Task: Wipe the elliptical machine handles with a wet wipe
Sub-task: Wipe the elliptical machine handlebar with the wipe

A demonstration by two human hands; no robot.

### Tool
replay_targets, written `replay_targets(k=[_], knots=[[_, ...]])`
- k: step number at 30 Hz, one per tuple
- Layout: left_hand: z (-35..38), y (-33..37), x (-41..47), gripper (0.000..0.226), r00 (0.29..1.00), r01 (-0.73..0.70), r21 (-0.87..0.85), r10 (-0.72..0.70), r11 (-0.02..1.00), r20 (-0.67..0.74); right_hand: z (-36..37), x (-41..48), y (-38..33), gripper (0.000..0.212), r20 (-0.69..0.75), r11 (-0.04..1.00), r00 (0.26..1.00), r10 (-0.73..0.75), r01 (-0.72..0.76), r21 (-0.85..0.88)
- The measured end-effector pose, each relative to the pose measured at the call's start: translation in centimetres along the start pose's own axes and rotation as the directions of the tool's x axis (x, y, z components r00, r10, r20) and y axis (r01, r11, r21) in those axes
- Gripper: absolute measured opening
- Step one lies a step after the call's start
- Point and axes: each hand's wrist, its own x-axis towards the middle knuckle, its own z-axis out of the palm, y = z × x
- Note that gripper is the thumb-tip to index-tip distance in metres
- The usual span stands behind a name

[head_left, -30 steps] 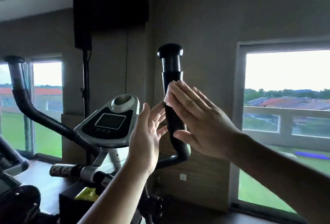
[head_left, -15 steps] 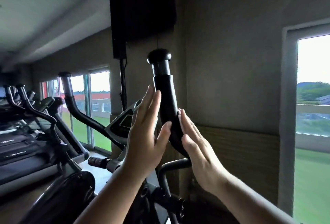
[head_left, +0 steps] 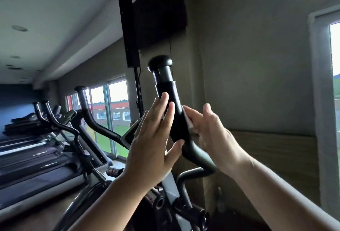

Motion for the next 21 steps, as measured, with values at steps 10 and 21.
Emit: replay_targets(k=[10, 21], knots=[[-0.1, 2.7, 0.3, 0.084, 0.992, 0.127, 0.090, -0.127, 0.988, -0.006, -4.1, 4.8, 2.0, 0.090, 0.423, 0.986, 0.903, 0.073, -0.128, 0.103], [-0.7, 4.2, 0.2, 0.079, 0.983, 0.180, 0.173, -0.185, 0.968, 0.014, -6.6, 5.0, 1.8, 0.107, 0.607, 0.996, 0.792, 0.063, -0.092, 0.016]])
